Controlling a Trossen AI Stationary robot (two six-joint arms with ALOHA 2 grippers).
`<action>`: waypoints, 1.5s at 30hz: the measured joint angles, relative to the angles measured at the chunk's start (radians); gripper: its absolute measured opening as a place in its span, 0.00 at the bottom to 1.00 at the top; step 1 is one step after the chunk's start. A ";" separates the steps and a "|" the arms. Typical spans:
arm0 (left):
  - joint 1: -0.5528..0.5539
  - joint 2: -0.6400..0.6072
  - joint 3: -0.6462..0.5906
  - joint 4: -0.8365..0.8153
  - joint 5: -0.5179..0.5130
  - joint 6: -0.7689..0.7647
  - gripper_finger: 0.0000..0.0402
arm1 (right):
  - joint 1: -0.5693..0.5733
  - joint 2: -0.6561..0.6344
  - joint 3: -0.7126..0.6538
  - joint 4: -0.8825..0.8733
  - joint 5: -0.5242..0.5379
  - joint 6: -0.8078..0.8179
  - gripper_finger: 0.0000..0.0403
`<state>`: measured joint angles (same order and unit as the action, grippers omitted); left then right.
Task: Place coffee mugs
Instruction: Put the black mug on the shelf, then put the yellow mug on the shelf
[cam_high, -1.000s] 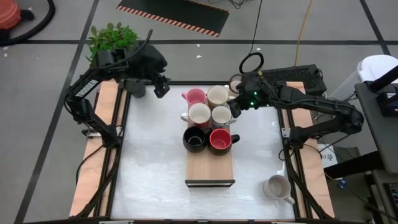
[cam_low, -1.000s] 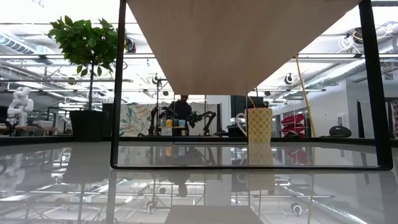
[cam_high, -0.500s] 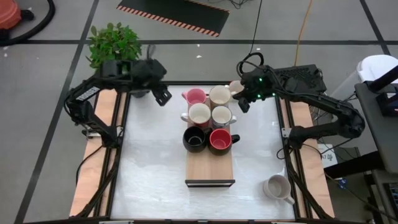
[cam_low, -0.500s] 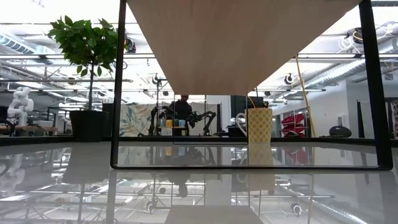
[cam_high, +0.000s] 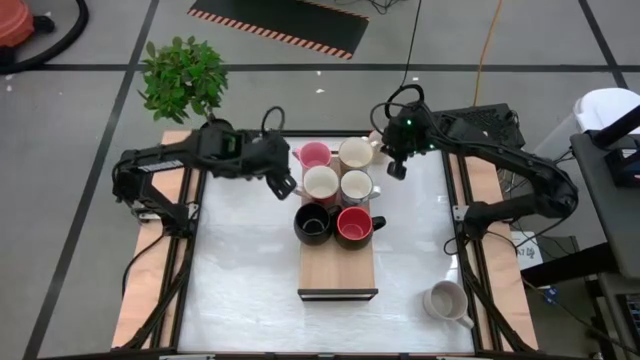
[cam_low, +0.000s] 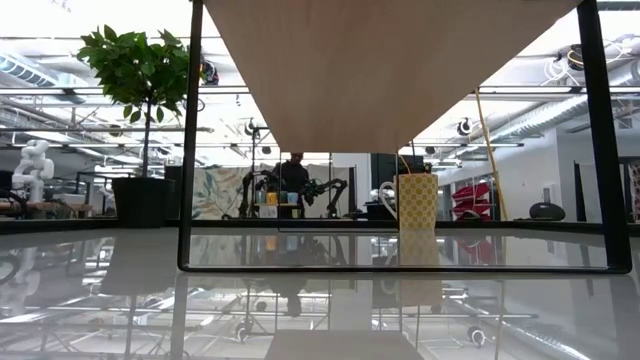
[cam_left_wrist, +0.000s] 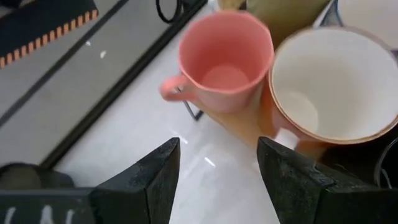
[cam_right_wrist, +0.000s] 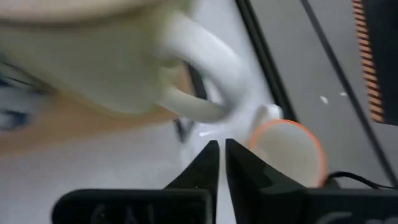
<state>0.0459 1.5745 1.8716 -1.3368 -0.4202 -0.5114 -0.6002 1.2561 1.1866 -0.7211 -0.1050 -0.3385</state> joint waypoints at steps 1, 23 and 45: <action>-0.010 0.001 -0.014 0.003 0.000 -0.020 0.54 | -0.009 0.007 0.000 0.002 0.006 -0.023 0.06; -0.187 0.001 -0.079 0.003 -0.060 -0.344 0.54 | -0.192 0.159 -0.060 0.138 -0.109 -0.417 0.29; -0.204 0.001 -0.079 0.004 -0.037 -0.321 0.54 | -0.204 0.317 -0.101 0.182 -0.046 -0.447 0.23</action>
<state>-0.1577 1.5753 1.7927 -1.3331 -0.4568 -0.8322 -0.8047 1.5730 1.0855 -0.5387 -0.1508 -0.7857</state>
